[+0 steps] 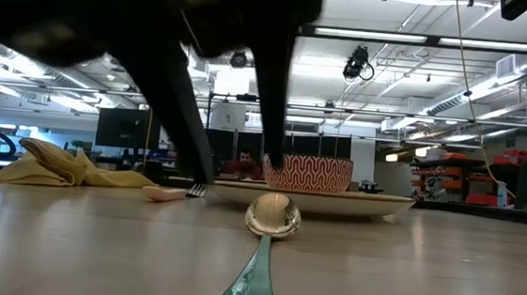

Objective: Set table place
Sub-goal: Put the green spoon into the blue bowl

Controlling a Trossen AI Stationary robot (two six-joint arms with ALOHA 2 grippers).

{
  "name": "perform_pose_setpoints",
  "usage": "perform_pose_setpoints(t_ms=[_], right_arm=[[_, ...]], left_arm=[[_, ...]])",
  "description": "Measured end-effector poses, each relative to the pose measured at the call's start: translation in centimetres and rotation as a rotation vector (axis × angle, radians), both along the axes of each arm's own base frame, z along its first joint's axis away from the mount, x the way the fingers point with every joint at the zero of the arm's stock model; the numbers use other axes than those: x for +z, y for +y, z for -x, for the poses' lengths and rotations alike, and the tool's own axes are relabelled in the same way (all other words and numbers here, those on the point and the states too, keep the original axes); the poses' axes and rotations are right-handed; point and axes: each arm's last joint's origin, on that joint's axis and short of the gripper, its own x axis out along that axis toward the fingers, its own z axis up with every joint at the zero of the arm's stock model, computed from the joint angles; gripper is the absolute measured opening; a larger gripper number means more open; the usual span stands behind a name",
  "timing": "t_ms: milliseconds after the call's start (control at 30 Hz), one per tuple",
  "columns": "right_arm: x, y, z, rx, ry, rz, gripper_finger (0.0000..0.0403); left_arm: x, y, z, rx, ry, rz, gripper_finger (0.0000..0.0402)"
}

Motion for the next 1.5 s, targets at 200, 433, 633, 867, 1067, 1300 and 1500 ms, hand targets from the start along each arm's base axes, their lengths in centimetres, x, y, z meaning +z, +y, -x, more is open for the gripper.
perform_pose_setpoints(t_ms=[200, 433, 633, 867, 1067, 1300, 1500], right_arm=[[0.0, 0.0, 0.0, 0.000, 0.000, 0.000, 0.0110], [0.0, 0.0, 0.0, 0.000, 0.000, 0.000, 0.0110], [0.0, 0.0, 0.0, 0.000, 0.000, 0.000, 0.0110], [0.0, 0.0, 0.0, 0.000, 0.000, 0.000, 0.0110], [0.0, 0.0, 0.0, 0.000, 0.000, 0.000, 0.0110], [0.0, 0.0, 0.0, 0.000, 0.000, 0.000, 0.0110], [0.0, 0.0, 0.0, 0.000, 0.000, 0.000, 0.0110]], left_arm=[[-2.4, 0.6, -2.1, 0.005, -0.007, 0.123, 0.0135], [-2.8, 2.1, -2.0, -0.010, 0.108, 0.131, 0.0135], [-2.9, 2.2, -1.7, -0.030, 0.146, 0.137, 0.0135], [-2.9, 2.4, -1.9, -0.054, 0.142, 0.130, 0.0135], [-2.9, 2.6, -2.1, -0.069, 0.122, 0.124, 0.0135], [-2.9, 2.5, -2.3, -0.059, 0.099, 0.119, 0.0135], [-2.6, 2.5, -2.7, -0.043, 0.039, 0.102, 0.0133]])
